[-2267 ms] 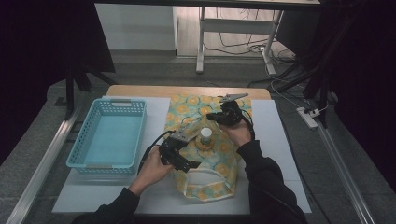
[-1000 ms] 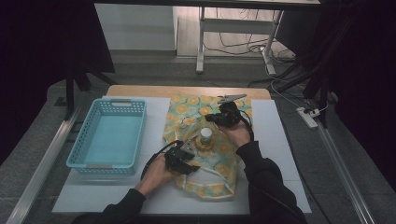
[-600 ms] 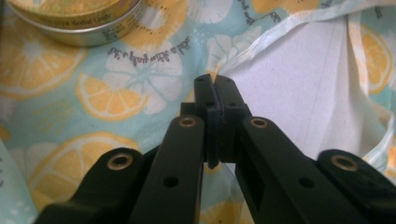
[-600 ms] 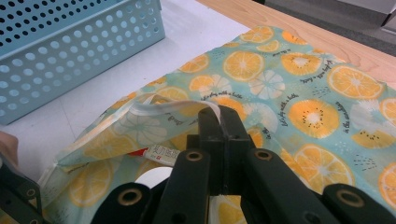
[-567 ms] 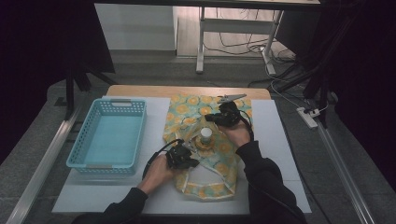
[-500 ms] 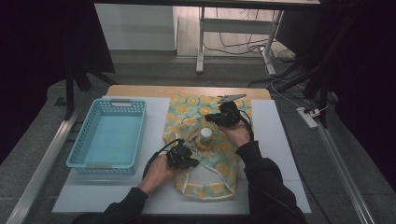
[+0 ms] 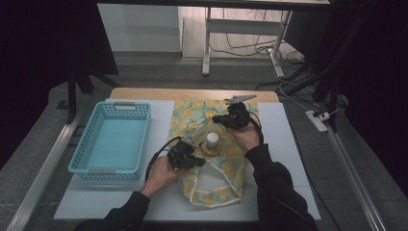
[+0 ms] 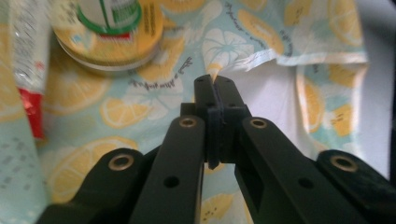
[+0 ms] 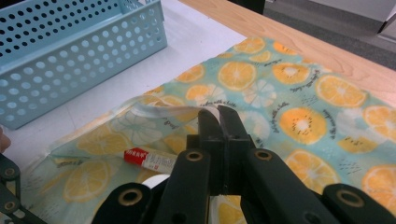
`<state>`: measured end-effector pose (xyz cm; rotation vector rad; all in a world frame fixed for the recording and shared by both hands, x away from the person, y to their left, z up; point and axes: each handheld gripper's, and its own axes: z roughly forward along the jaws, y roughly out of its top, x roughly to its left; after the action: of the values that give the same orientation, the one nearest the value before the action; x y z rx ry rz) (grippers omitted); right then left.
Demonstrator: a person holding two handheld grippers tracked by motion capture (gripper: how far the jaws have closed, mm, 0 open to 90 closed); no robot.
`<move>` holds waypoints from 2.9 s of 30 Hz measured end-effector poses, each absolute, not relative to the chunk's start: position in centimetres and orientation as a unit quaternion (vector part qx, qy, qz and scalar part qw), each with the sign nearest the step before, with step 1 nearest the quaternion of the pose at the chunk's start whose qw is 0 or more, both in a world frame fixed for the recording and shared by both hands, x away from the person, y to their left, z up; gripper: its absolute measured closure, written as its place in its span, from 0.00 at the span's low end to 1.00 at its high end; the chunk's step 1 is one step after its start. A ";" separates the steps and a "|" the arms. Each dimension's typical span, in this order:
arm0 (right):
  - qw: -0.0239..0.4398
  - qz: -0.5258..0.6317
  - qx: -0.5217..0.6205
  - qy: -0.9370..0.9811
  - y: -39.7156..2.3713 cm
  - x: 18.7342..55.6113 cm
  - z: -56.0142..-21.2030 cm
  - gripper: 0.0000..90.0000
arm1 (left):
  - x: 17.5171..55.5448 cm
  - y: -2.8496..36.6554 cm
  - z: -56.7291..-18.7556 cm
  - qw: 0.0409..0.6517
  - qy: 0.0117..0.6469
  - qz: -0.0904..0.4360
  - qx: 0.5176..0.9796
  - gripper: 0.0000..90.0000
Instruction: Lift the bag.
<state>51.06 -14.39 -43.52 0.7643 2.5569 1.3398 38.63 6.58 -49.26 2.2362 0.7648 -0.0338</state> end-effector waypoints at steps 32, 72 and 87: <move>0.099 0.467 0.218 0.851 -14.3 49.4 -37.1 1.00 | 41.3 10.2 -37.9 0.470 0.299 0.011 0.830 1.00; 0.116 0.515 0.183 0.829 -14.4 47.8 -26.6 1.00 | 43.7 11.7 -25.0 0.543 0.284 0.072 0.787 1.00; 0.144 0.528 0.175 0.818 -14.0 47.6 -23.0 1.00 | 43.9 12.0 -21.9 0.563 0.278 0.102 0.772 1.00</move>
<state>47.61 -13.95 -23.04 0.5045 2.3582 1.5226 43.90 11.97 -21.93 1.8173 0.6549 0.2400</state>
